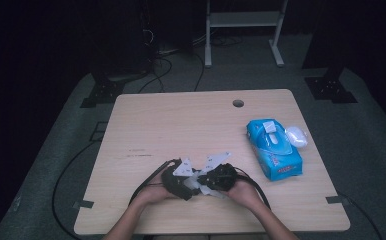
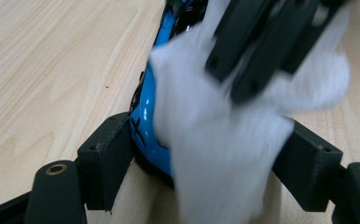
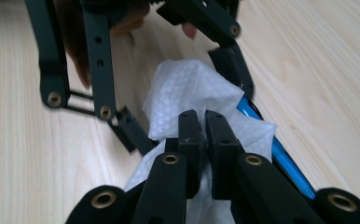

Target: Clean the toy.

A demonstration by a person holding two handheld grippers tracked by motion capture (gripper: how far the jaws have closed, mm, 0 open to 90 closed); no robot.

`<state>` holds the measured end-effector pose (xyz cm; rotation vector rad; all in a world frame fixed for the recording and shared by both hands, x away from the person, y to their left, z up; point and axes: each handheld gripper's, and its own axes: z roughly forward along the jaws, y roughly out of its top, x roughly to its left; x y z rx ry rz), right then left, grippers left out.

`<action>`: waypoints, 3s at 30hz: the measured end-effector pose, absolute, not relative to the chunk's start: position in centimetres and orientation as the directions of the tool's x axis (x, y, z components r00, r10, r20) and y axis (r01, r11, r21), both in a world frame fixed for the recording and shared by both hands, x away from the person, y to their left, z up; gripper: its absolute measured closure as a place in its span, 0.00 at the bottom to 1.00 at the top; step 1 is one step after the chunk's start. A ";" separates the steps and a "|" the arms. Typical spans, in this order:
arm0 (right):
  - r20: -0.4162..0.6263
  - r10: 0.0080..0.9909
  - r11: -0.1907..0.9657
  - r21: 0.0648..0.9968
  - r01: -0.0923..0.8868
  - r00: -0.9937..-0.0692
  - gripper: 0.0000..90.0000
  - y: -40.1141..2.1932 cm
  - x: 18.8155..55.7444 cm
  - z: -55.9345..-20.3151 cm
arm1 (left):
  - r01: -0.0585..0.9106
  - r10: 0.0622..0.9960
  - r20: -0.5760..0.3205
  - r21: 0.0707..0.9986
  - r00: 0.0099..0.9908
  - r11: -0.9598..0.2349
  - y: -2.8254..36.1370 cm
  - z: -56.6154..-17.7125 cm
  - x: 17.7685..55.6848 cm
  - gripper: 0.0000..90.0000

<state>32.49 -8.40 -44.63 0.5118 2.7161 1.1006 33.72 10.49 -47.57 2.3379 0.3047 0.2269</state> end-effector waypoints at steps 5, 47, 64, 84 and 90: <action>-0.012 0.439 0.634 0.712 0.301 -0.898 0.95 -11.0 32.7 -43.8 | 0.154 0.290 0.071 0.713 0.954 -0.684 10.4 -47.6 33.7 0.28; -0.030 0.538 0.597 0.718 0.357 -0.842 0.95 -13.6 35.3 -44.6 | 0.158 0.289 0.065 0.713 0.955 -0.683 10.5 -47.6 33.8 0.28; -0.020 0.541 0.592 0.719 0.364 -0.840 0.95 -13.0 35.4 -44.6 | 0.161 0.291 0.062 0.715 0.955 -0.680 10.5 -47.7 33.8 0.28; -0.008 0.540 0.582 0.726 0.367 -0.842 0.95 -14.7 34.0 -44.4 | 0.163 0.292 0.059 0.718 0.955 -0.676 10.5 -47.7 33.8 0.28; 0.029 0.575 0.527 0.751 0.397 -0.818 0.95 -17.0 33.2 -43.9 | 0.162 0.292 0.059 0.720 0.955 -0.674 10.5 -47.7 33.8 0.28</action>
